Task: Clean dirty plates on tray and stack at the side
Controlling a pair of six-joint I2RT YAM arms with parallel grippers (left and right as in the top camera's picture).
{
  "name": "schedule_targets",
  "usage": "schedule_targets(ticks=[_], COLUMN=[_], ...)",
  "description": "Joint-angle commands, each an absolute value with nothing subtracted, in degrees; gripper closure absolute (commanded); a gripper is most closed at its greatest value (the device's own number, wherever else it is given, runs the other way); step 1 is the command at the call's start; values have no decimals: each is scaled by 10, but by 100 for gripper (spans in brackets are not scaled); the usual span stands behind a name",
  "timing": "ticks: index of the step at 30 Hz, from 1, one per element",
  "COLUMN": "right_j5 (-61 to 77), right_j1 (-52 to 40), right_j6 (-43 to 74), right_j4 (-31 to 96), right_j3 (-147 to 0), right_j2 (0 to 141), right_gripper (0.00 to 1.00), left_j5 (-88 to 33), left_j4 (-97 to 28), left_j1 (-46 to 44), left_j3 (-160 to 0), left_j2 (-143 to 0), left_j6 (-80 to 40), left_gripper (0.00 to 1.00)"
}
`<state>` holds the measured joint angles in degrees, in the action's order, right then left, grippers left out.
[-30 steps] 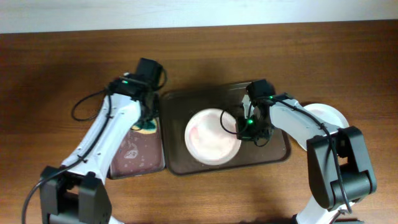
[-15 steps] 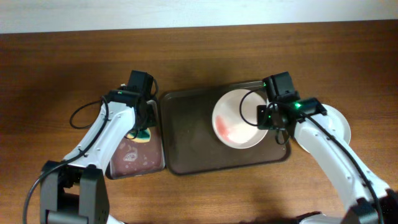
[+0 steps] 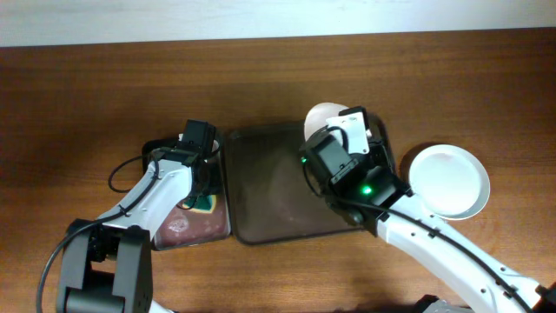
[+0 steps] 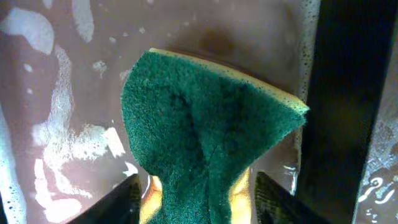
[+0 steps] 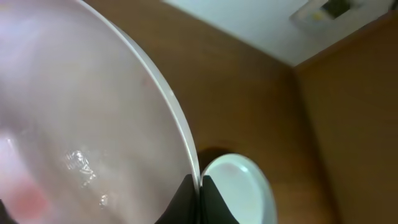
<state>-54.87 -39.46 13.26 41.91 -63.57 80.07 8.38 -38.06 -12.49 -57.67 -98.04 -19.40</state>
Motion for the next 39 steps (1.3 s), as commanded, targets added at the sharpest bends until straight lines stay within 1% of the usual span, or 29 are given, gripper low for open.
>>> schedule_targets(ticks=[1, 9, 10, 13, 15, 17, 18, 20, 23, 25, 27, 30, 31, 32, 33, 34, 36, 37, 39], right_j5=[-628, -622, -601, -451, -324, -237, -171, -84, -21, -17, -17, -5, 9, 18, 25, 55, 137, 171, 174], right_j1=[-409, -404, -398, -335, -236, -156, -86, 17, 167, 240, 301, 349, 354, 353, 352, 352, 352, 351, 335], right_j6=[135, 135, 135, 151, 199, 205, 205, 205, 205, 205, 204, 204, 204, 204, 204, 204, 195, 179, 132], right_j4=[411, 403, 400, 401, 417, 427, 435, 449, 481, 488, 491, 496, 496, 495, 495, 500, 541, 591, 646], right_j3=[-648, -648, -648, -647, -647, -647, -647, -647, -637, -627, -623, -623, -623, -623, -623, -623, -623, -623, -616], right_j2=[792, 792, 792, 792, 792, 792, 792, 792, 798, 808, 822, 844, 848, 850, 851, 851, 851, 851, 851], right_gripper=[96, 96, 96, 96, 96, 96, 96, 96, 96, 96, 96, 96, 93, 64, 48, 44, 44, 46, 49], left_j5=[84, 84, 84, 84, 84, 84, 84, 84, 84, 84, 84, 84, 84, 84, 84, 84, 84, 84, 84], left_j4=[-380, -380, -380, -382, -384, -384, -384, -384, -384, -384, -384, -384, -384, -384, -384, -384, -384, -384, -384], left_j1=[-122, -122, -122, -122, -122, -122, -122, -122, -122, -122, -122, -122, -122, -122, -122, -122, -122, -122, -122], left_j3=[-574, -574, -574, -574, -574, -574, -574, -574, -574, -574, -574, -574, -574, -574, -574, -574, -574, -574, -574], left_j2=[-978, -978, -978, -978, -978, -978, -978, -978, -978, -978, -978, -978, -978, -978, -978, -978, -978, -978, -978], left_j6=[-192, -192, -192, -192, -192, -192, -192, -192, -192, -192, -192, -192, -192, -192, -192, -192, -192, -192, -192], left_gripper=[42, 38, 37, 36, 35, 35, 35, 34, 34, 34, 34, 34, 34, 34, 34, 34, 34, 34, 34])
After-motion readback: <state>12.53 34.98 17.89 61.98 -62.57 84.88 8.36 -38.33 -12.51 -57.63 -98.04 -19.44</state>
